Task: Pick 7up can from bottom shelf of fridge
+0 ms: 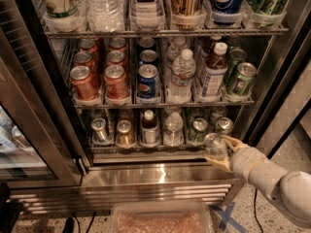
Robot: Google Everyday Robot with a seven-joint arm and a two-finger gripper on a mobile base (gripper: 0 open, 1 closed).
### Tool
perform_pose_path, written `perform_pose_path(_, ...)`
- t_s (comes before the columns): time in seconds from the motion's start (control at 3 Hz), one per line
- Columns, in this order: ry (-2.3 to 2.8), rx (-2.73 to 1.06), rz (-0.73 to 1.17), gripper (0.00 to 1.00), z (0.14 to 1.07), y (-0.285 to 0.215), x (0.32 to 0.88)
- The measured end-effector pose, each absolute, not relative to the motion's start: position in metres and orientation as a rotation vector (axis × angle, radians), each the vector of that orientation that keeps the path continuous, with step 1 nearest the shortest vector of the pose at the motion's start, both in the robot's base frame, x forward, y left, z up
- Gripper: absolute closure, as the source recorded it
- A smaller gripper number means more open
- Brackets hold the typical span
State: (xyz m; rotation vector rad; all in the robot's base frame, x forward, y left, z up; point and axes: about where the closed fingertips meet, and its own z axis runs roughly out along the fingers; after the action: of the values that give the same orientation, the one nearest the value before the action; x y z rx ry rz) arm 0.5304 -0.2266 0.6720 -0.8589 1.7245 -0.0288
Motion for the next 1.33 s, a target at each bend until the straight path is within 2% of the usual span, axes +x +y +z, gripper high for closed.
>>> perform_pose_path(0.67, 1.618, -1.05, 0.329, 1.0, 0.715, -0.14, 0.526)
perform_pose_path(1.33, 1.528, -1.232, 0.704, 1.0, 0.741, -0.079, 0.496)
